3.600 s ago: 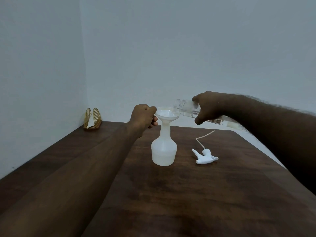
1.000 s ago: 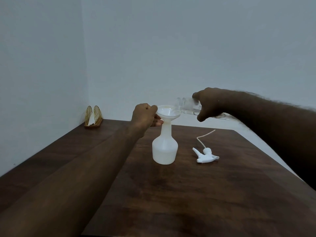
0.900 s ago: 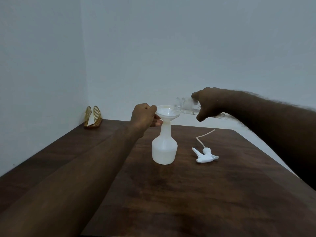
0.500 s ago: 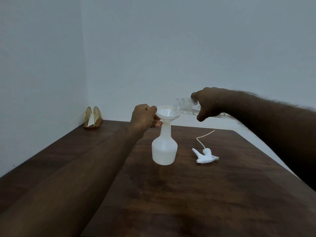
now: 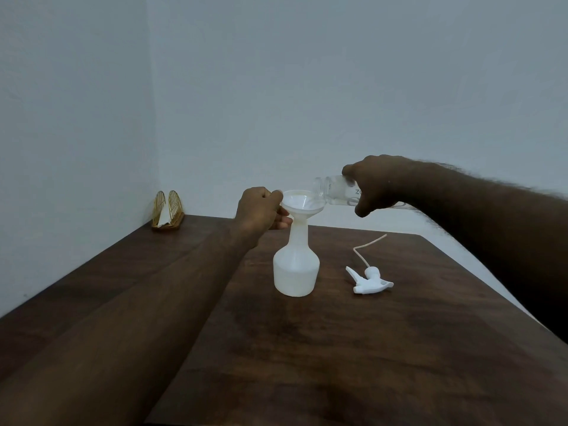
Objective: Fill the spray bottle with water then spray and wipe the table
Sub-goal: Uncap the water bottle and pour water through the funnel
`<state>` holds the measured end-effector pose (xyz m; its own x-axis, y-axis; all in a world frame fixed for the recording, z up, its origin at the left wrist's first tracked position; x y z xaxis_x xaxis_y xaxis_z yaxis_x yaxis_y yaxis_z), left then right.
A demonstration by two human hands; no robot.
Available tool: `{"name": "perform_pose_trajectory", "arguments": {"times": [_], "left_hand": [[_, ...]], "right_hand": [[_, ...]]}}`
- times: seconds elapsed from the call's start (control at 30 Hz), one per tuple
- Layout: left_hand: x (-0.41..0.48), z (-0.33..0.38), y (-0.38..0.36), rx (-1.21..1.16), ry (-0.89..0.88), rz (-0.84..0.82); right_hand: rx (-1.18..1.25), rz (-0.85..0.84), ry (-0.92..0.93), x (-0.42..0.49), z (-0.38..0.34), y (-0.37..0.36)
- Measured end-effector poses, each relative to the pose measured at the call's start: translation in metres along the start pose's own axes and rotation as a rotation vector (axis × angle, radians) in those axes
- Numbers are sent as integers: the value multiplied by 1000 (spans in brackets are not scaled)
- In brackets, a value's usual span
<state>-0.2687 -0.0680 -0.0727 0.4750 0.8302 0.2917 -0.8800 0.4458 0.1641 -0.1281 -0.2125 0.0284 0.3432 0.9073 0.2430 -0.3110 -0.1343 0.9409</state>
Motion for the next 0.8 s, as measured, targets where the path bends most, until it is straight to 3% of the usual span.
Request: {"name": "perform_pose_trajectory", "arguments": {"times": [0.8], "left_hand": [[1, -1, -1, 23, 35, -8]], "right_hand": [[-205, 120, 58, -1, 0, 0]]}}
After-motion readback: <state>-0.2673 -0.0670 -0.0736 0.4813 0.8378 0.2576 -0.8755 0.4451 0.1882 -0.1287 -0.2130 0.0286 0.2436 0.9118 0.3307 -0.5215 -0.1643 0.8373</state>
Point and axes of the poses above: each hand's wrist, its own x-axis towards the middle knuckle, its own y-axis out of the back of the hand, z = x × y, the point moved 1 cm from there along x, towards the middle knuckle, and after that the axes turned 8 degrees about x, right-handed, at the moved point
